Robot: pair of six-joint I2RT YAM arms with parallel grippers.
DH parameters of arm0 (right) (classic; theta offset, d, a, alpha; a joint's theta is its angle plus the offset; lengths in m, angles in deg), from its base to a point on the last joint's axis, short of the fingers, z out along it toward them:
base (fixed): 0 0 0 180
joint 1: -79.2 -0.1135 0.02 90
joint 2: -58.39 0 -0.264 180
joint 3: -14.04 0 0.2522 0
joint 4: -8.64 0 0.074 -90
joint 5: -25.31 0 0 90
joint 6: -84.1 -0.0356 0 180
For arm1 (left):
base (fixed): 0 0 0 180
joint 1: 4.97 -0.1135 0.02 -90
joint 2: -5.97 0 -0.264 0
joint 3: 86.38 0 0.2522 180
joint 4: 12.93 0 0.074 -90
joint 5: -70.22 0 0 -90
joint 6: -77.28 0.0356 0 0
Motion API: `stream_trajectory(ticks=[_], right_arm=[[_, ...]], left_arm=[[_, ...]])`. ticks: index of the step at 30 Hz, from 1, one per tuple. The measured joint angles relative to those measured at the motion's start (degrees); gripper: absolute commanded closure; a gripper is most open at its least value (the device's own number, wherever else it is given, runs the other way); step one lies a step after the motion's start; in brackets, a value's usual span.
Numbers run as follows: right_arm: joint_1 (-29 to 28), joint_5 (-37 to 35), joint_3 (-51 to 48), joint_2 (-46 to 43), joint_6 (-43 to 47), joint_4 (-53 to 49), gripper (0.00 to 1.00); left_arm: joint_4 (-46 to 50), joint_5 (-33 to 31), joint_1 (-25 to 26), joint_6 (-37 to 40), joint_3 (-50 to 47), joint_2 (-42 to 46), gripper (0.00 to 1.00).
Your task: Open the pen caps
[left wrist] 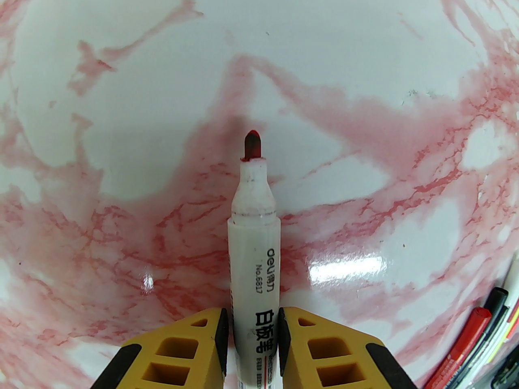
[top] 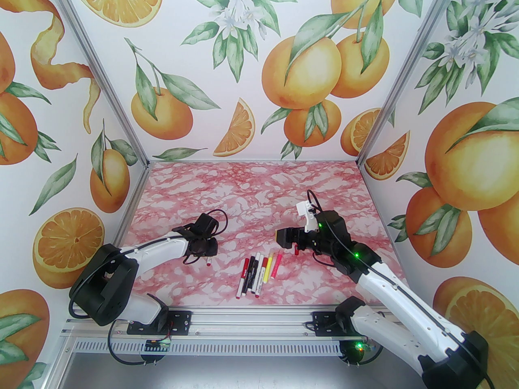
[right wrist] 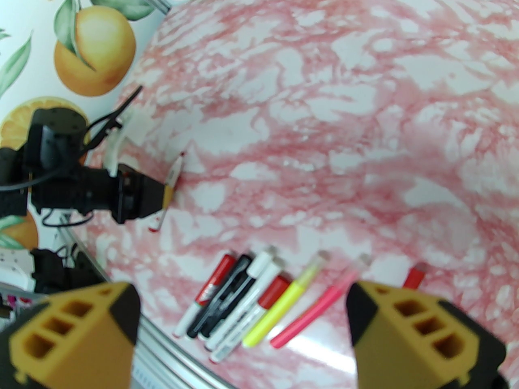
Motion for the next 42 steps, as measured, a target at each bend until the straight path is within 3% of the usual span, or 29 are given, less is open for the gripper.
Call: stream_trajectory(ticks=[10, 15, 30, 37, 42], right_arm=[[0.0, 0.0, 0.0, 0.1, 0.0, 0.0, 0.11], [0.0, 0.0, 0.0, 0.1, 0.0, 0.4, 0.11], [0.0, 0.0, 0.0, 0.0, 0.0, 0.4, 0.11], [0.0, 0.0, 0.0, 0.0, 0.0, 0.4, 0.11], [0.0, 0.0, 0.0, 0.0, 0.0, 0.4, 0.12]], left_arm=[[10.2, 0.5, 0.0, 0.3, 8.4, 8.2, 0.5], [12.3, 2.5, 0.0, 0.3, 10.3, 12.5, 0.49], [14.4, 5.2, 0.3, 0.5, 10.3, 12.4, 0.47], [12.9, 7.1, 3.7, 1.5, 9.2, 9.5, 0.46], [10.2, 10.9, 9.7, 2.6, 9.2, 6.6, 0.47]])
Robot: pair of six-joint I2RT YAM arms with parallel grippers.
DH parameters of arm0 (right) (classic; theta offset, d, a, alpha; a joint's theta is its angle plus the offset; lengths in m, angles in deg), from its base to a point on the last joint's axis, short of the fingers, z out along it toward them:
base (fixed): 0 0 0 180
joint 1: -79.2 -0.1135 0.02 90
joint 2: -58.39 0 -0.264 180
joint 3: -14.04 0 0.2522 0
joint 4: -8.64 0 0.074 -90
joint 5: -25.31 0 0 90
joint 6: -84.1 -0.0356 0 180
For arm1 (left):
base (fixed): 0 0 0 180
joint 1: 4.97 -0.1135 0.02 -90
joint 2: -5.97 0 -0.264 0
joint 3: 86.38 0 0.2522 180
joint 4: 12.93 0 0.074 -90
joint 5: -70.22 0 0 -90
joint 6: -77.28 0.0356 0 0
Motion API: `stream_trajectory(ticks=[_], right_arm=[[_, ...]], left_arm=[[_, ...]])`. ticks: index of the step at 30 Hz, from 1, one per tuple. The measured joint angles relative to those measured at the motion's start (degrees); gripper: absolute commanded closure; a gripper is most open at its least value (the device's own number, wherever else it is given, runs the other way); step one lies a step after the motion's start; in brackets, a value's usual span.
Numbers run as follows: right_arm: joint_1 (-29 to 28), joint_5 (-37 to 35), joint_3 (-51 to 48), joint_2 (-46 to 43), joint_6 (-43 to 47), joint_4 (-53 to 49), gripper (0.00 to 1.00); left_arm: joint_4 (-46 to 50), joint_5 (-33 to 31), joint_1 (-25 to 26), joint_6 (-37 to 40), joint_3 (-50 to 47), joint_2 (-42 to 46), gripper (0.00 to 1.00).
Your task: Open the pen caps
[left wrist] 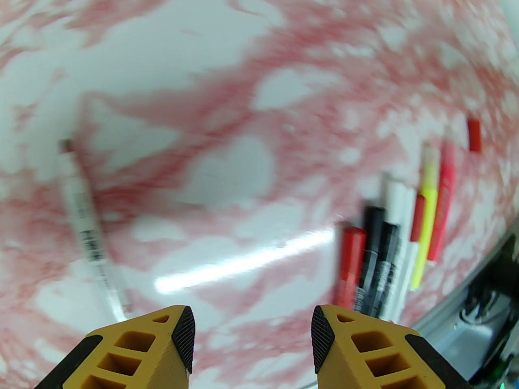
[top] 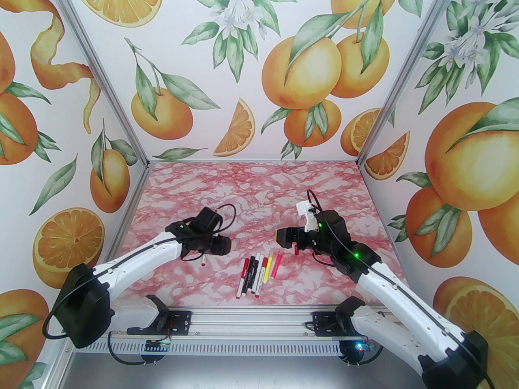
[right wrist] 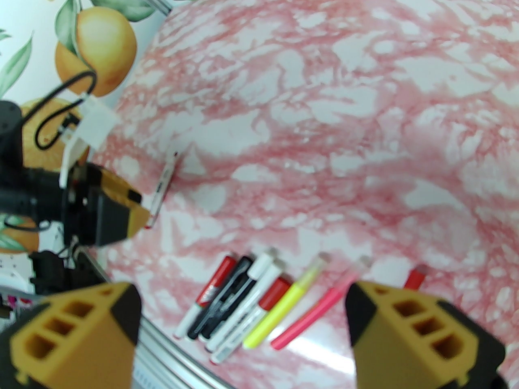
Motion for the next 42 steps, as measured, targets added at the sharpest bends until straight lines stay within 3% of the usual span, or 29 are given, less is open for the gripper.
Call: stream_trajectory(ticks=[6, 15, 26, 30, 42], right_arm=[[0.0, 0.0, 0.0, 0.0, 0.0, 0.0, 0.13], [0.0, 0.0, 0.0, 0.0, 0.0, 0.0, 0.13], [0.0, 0.0, 0.0, 0.0, 0.0, -0.1, 0.14], [0.0, 0.0, 0.0, 0.0, 0.1, -0.3, 0.14], [0.0, 0.0, 0.0, 0.0, 0.0, -0.7, 0.14]], left_arm=[[-0.7, -0.5, 3.8, 0.1, 0.0, -3.7, 0.48], [-0.4, -4.4, -3.5, 0.7, 0.1, -1.8, 0.49], [0.5, -0.9, 9.0, -0.1, 3.7, -6.3, 0.5], [0.4, -0.8, 11.6, -2.4, 3.5, -8.0, 0.56], [-2.1, -0.9, 14.5, -7.4, 1.8, -13.4, 0.59]])
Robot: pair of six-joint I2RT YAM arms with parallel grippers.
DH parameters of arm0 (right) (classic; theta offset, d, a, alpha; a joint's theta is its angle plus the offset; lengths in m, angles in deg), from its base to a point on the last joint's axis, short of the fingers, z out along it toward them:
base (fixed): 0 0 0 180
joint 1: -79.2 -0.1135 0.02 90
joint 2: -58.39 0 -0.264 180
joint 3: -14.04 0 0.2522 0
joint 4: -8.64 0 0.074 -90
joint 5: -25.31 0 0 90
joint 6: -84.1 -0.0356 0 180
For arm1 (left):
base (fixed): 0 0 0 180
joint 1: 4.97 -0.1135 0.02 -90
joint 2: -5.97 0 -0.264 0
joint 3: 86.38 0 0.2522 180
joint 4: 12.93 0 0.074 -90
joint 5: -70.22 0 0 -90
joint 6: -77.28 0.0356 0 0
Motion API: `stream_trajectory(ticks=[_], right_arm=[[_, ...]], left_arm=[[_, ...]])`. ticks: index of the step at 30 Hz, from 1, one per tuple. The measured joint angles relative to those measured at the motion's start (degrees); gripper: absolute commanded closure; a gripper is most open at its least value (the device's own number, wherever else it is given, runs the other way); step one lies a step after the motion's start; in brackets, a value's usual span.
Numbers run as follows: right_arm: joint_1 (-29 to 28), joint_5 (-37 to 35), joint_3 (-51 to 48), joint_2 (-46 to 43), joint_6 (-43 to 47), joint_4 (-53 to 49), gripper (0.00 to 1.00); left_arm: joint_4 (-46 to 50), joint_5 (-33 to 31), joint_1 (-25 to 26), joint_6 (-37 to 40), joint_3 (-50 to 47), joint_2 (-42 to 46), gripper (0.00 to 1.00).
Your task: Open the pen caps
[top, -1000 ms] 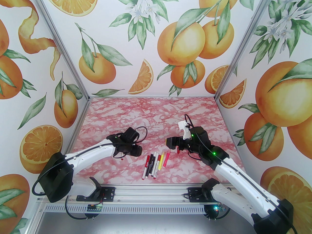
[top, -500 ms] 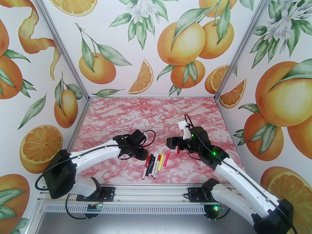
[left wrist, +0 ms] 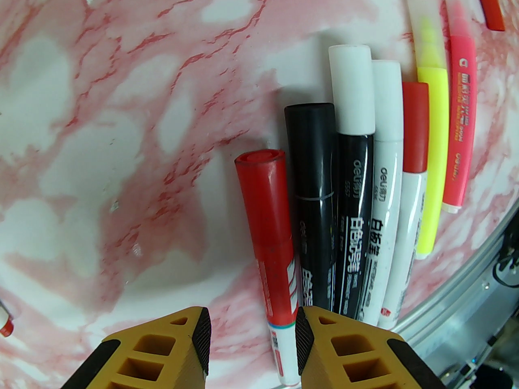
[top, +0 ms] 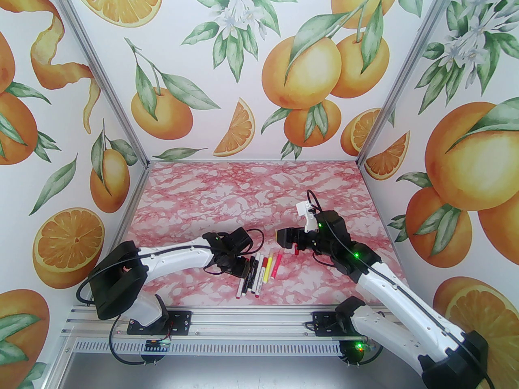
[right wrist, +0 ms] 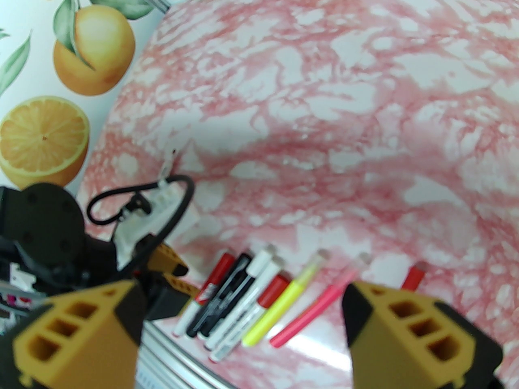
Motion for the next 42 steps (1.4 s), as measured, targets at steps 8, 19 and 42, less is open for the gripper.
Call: stream_trajectory(ticks=[8, 19, 42], right_arm=[[0.0, 0.0, 0.0, -0.4, 0.0, -0.4, 0.14], [0.0, -0.4, 0.0, -1.2, 0.0, -0.8, 0.14], [0.0, -0.4, 0.0, -1.2, -0.5, -0.7, 0.15]], left_arm=[[-2.3, 0.2, 0.7, -1.4, -1.3, -1.7, 0.6], [-1.4, -2.5, 1.0, -1.4, -1.3, -2.1, 0.65], [7.4, -9.4, 0.8, -0.1, -1.0, -0.2, 0.84]])
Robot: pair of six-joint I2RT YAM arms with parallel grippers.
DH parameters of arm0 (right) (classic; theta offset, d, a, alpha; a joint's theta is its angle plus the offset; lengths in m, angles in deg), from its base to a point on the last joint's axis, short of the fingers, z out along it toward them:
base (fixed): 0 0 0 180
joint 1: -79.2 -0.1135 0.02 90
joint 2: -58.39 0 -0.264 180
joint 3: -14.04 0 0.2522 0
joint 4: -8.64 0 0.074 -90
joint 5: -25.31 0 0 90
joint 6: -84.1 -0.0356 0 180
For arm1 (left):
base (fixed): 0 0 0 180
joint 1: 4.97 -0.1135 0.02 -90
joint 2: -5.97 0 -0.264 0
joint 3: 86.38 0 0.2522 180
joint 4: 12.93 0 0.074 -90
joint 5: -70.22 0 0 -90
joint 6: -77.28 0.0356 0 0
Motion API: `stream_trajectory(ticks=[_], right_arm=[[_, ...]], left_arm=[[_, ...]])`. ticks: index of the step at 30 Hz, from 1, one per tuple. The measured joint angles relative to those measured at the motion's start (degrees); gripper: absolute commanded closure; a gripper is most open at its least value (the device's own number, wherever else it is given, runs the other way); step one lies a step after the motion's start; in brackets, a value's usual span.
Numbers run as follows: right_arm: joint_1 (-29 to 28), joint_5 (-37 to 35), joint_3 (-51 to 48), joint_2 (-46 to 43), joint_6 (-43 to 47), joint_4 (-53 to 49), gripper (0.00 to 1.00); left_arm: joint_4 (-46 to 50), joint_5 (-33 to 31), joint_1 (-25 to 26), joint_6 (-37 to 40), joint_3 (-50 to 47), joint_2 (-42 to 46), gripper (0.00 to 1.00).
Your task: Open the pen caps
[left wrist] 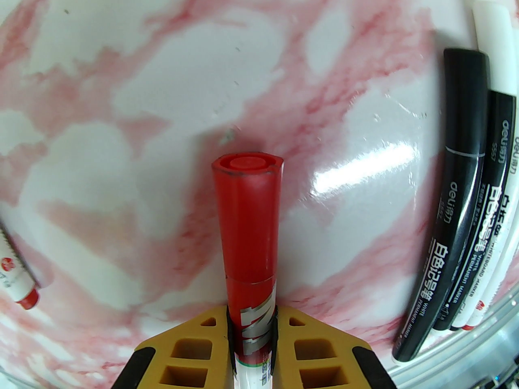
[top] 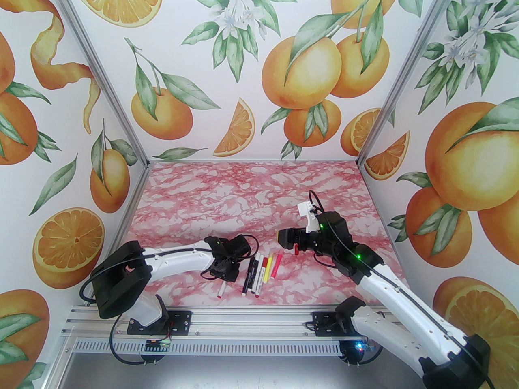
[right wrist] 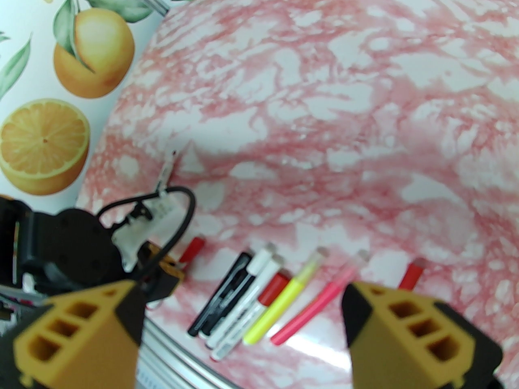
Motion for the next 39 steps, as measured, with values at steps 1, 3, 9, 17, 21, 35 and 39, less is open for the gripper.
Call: stream_trajectory(ticks=[1, 3, 9, 17, 21, 35, 39], right_arm=[[0.0, 0.0, 0.0, 0.0, 0.0, 0.0, 0.14], [0.0, 0.0, 0.0, 0.0, -0.1, 0.0, 0.15], [0.0, 0.0, -0.3, -0.6, -0.1, 0.0, 0.15], [0.0, -0.3, -0.5, -1.0, -0.1, 0.0, 0.15], [0.0, -0.4, -0.5, -1.0, -0.1, 0.0, 0.15], [0.0, -0.4, -0.5, -0.2, -0.1, 0.1, 0.16], [0.0, -0.4, -0.5, -0.5, -0.1, 0.1, 0.18]], left_arm=[[0.1, -0.2, -0.1, 0.4, 0.8, -0.4, 0.84], [0.1, -0.4, -0.2, 1.2, 3.0, -1.5, 0.83], [0.0, -0.8, -0.7, 3.3, 5.1, -2.7, 0.68], [0.4, -0.4, -0.7, 3.6, 3.5, -2.2, 0.64], [1.0, 0.3, -0.7, 3.6, 1.8, -0.9, 0.63], [-0.7, 1.4, -0.8, 3.6, 0.8, -2.4, 0.65], [0.6, 1.1, -0.9, 3.8, 1.8, -3.3, 0.73]])
